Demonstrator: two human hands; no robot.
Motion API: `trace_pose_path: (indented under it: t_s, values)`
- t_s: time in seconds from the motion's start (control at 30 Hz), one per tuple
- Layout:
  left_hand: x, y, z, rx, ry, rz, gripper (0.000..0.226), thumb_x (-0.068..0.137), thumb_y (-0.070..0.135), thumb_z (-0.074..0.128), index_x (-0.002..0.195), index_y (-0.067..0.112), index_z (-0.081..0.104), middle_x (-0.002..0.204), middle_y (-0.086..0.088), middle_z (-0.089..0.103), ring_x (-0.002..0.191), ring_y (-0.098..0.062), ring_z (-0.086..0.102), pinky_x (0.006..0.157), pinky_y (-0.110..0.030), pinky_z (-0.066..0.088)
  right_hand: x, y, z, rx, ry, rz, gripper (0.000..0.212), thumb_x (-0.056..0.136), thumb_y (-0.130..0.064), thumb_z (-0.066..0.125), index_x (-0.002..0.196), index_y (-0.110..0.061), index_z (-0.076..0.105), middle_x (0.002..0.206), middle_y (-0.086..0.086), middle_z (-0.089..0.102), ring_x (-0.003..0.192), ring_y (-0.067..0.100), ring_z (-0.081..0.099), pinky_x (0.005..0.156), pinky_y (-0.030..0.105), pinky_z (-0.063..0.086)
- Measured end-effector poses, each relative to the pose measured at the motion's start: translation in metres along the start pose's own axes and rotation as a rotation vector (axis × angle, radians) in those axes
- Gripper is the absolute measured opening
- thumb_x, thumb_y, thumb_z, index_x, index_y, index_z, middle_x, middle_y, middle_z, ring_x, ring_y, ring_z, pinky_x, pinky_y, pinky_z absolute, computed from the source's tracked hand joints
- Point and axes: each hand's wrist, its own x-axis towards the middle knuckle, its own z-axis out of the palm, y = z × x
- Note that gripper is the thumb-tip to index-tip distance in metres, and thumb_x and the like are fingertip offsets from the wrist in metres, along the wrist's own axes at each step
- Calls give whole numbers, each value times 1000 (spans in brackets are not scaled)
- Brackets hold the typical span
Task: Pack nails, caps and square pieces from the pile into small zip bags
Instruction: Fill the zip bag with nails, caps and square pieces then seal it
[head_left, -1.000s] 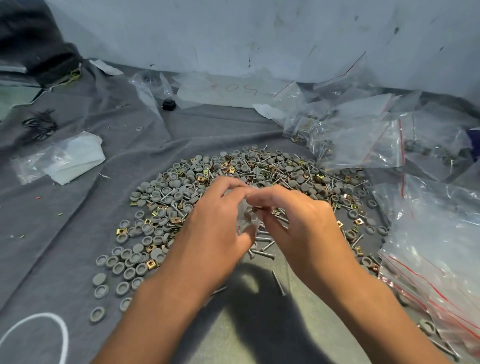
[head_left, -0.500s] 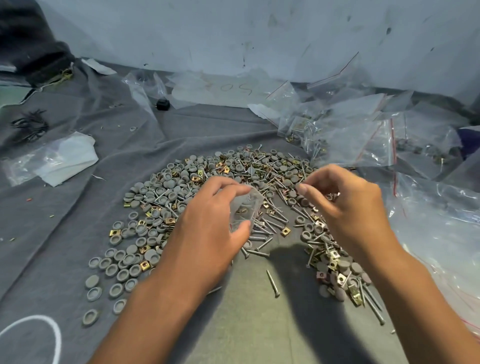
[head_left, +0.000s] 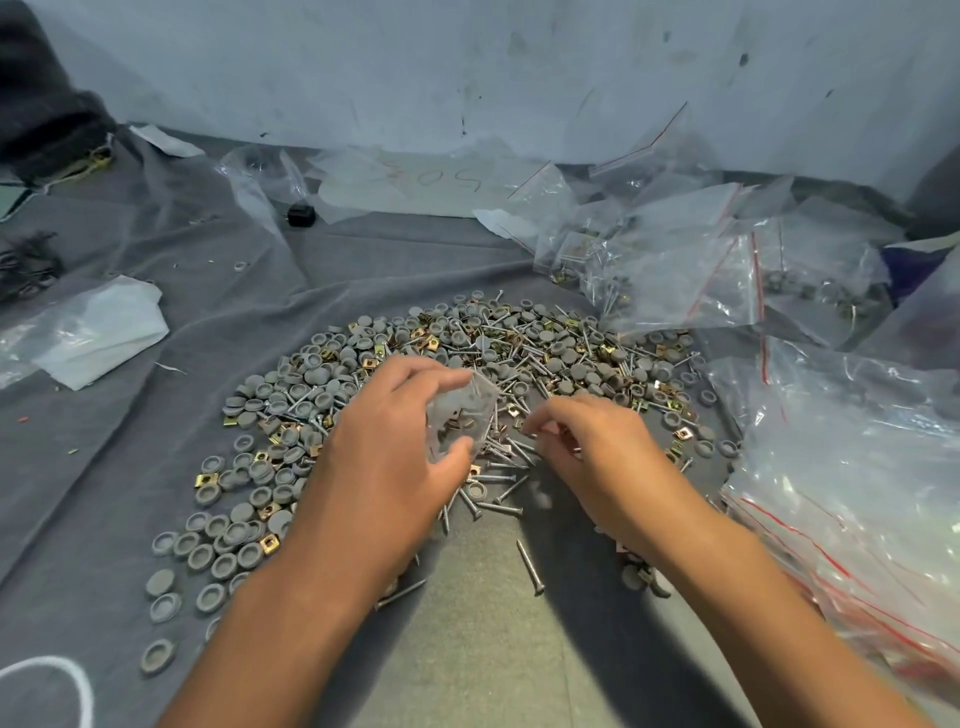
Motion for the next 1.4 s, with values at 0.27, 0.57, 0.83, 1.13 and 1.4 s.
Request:
trace_pose_path:
  t_s: [0.27, 0.57, 0.83, 1.13, 1.4]
  values:
    - [0, 2, -3, -48, 26, -17, 53, 82, 24, 78, 131, 31, 61, 119, 22, 52, 95, 7, 48, 91, -17, 46, 1, -28, 18, -9, -88, -235, 24, 96, -23, 53, 108, -23, 74, 113, -8, 48, 92, 14, 59, 84, 34, 54]
    - [0, 1, -1, -29, 23, -12, 54, 81, 28, 77, 132, 34, 59, 119, 25, 50, 94, 14, 48, 87, -13, 43, 8, -24, 19, -133, -157, -329, 28, 98, -27, 63, 126, -25, 69, 118, -7, 49, 104, 10, 52, 92, 29, 52]
    - [1, -2, 3, -7, 9, -7, 56, 79, 27, 79, 130, 36, 59, 116, 29, 45, 102, 23, 42, 83, 2, 33, 3, -19, 15, -53, -105, -239, 18, 99, -35, 60, 110, -25, 70, 113, -9, 46, 98, 8, 50, 90, 29, 50]
    - [0, 0, 3, 4, 0, 2, 55, 78, 28, 80, 129, 34, 60, 116, 27, 47, 91, 18, 45, 81, -8, 36, -2, -26, -9, 173, 453, -234, 5, 87, -15, 73, 88, -12, 70, 98, -2, 54, 87, 6, 52, 83, 4, 36]
    - [-1, 3, 4, -14, -2, 2, 55, 75, 20, 81, 127, 29, 65, 118, 21, 53, 83, 5, 48, 84, -17, 39, -4, -37, 1, 112, 450, -459, 9, 85, -12, 80, 91, -7, 75, 99, 4, 61, 89, 12, 59, 83, 15, 49]
